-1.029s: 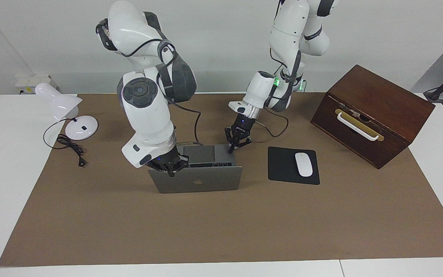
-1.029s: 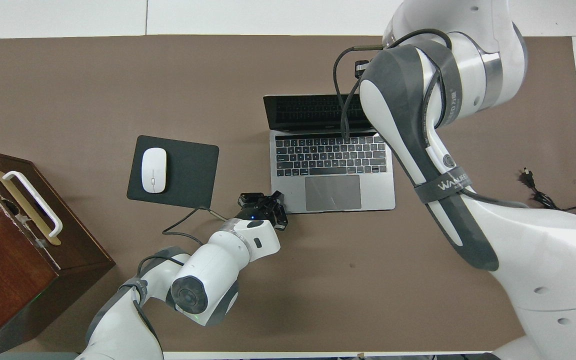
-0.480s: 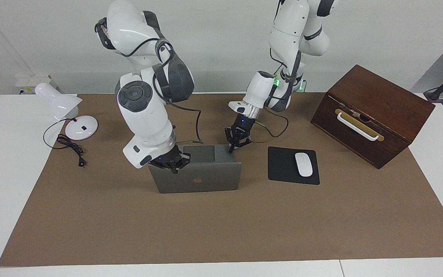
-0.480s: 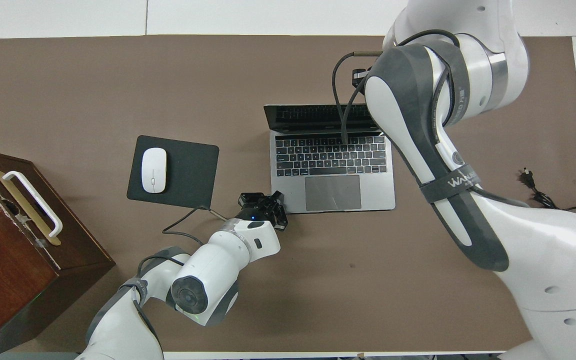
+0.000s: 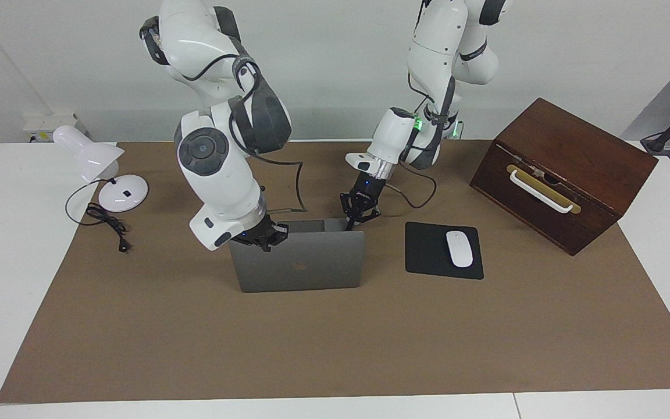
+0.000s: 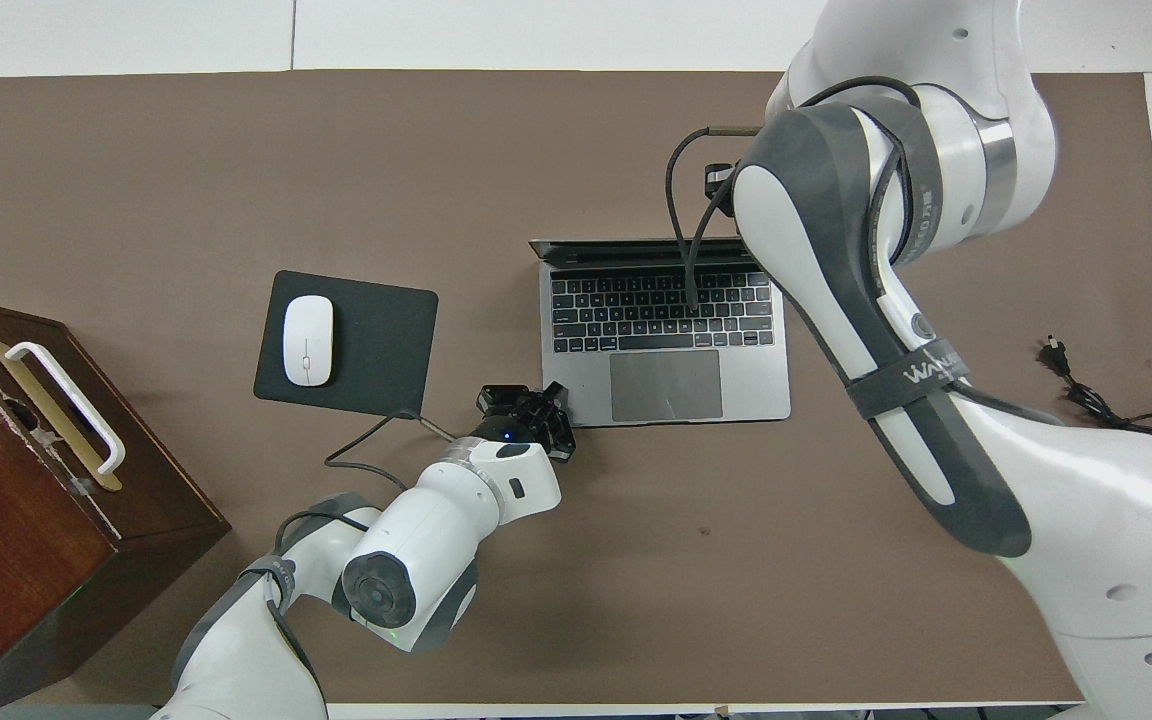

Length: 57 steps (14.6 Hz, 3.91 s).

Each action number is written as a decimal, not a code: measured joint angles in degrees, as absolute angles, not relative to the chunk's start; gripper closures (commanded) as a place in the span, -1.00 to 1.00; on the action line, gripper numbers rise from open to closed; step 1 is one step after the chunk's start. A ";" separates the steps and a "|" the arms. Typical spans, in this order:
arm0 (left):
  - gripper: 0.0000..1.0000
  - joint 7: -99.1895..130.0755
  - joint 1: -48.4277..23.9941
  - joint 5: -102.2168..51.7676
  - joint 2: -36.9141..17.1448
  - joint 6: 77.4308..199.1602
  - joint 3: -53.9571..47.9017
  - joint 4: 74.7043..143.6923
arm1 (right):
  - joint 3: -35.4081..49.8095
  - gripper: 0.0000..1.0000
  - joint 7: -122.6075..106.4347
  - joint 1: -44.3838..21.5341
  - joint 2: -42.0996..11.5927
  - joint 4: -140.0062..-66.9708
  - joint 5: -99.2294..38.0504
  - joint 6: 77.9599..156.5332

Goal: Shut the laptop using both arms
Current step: 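Push the laptop screen down toward the keyboard with the right gripper, then press the lowered screen flat onto the base with the right gripper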

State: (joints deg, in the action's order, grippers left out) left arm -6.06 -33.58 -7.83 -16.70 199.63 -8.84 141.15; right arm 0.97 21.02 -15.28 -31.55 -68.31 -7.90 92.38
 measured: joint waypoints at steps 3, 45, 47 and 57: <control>1.00 -6.21 -33.58 -7.83 -16.71 199.66 -8.84 141.16 | 0.97 1.00 21.02 -15.08 -29.54 -72.53 -7.91 92.37; 1.00 -6.30 -33.59 -7.83 -16.77 199.87 -8.84 141.19 | 0.99 1.00 21.02 -14.48 -25.14 -90.33 -7.92 103.66; 1.00 -6.30 -33.59 -7.83 -16.77 199.88 -8.84 141.19 | 1.00 1.00 21.02 -14.59 -25.13 -90.54 -7.92 104.00; 1.00 -6.30 -33.59 -7.83 -16.79 199.91 -8.84 141.20 | 1.20 1.00 21.02 -14.68 -25.07 -92.31 -7.92 106.85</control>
